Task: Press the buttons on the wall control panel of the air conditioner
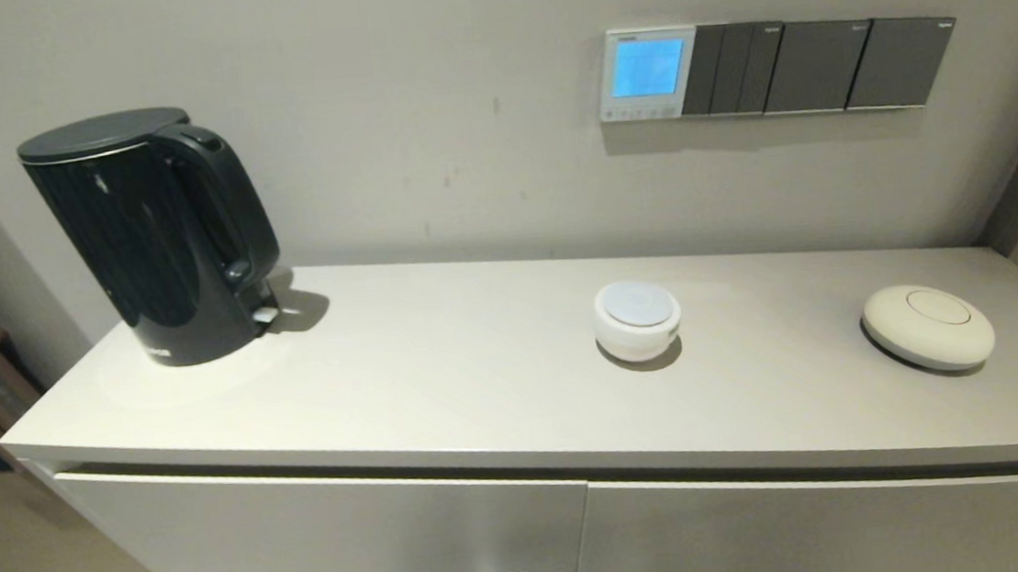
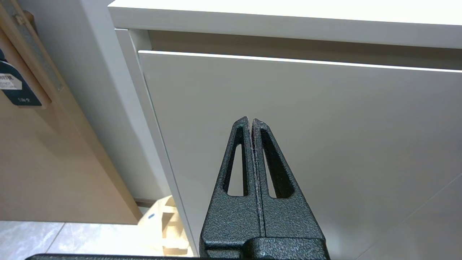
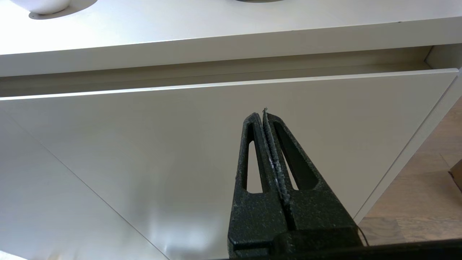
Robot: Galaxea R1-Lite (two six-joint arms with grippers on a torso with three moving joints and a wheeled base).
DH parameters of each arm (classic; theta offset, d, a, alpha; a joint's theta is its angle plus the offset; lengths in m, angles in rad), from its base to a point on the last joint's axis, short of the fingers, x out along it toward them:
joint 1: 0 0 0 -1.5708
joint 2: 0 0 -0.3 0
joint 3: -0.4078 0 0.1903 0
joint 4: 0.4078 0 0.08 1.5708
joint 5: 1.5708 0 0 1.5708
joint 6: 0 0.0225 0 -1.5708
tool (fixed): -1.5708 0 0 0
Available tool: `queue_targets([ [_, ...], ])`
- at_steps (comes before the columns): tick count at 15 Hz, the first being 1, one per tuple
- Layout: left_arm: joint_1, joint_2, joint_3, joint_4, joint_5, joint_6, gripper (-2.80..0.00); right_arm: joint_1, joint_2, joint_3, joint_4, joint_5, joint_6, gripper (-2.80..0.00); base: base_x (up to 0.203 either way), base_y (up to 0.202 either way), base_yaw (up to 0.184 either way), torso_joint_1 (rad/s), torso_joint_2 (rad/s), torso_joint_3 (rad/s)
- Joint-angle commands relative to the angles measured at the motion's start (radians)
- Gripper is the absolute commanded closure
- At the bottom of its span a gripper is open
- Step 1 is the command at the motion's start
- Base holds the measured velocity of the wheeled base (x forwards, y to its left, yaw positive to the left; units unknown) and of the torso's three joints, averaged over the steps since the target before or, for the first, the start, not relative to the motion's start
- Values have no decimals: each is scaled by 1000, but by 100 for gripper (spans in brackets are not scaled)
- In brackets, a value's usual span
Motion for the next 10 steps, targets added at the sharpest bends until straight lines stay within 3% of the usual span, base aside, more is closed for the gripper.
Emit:
queue_targets([
  [1, 1, 0, 0, 0, 0, 0, 0, -1, 4, 0, 0, 0, 2, 0, 0, 0, 0, 0, 0, 0],
  [10, 1, 0, 0, 0, 0, 0, 0, -5, 5, 2, 0, 1, 3, 0, 0, 0, 0, 0, 0, 0],
])
